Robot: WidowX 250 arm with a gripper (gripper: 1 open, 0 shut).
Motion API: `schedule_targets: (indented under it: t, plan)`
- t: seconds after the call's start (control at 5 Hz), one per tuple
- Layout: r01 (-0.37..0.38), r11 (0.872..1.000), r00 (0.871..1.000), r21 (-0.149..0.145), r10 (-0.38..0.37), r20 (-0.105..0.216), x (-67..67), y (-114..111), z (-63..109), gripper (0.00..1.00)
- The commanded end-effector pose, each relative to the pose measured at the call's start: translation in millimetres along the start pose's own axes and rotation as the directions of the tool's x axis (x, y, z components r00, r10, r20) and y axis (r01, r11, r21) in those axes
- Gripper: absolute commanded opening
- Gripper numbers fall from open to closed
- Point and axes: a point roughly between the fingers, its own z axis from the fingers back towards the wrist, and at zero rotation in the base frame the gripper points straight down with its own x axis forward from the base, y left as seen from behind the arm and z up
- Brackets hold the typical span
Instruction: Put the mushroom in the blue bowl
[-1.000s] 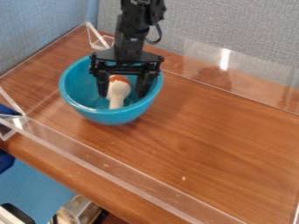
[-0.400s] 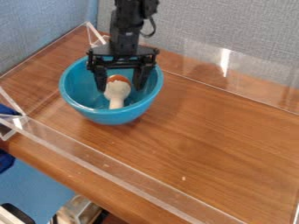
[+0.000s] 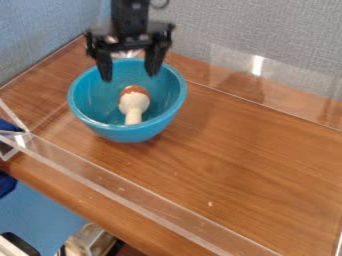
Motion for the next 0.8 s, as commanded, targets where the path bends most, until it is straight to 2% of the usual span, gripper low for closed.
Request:
schedule_targets:
  t: [0.0, 0.2, 0.6]
  plan:
    - [-0.029, 0.999, 0.998, -0.02, 0.03, 0.058, 3.9, 7.7, 19.5, 1.0]
    - [-0.049, 0.999, 0.997, 0.0, 0.048, 0.062, 2.2, 8.2, 10.8, 1.0]
    - [-0.091, 0.995, 0.994, 0.043, 0.088, 0.067, 10.4, 15.3, -4.8, 1.0]
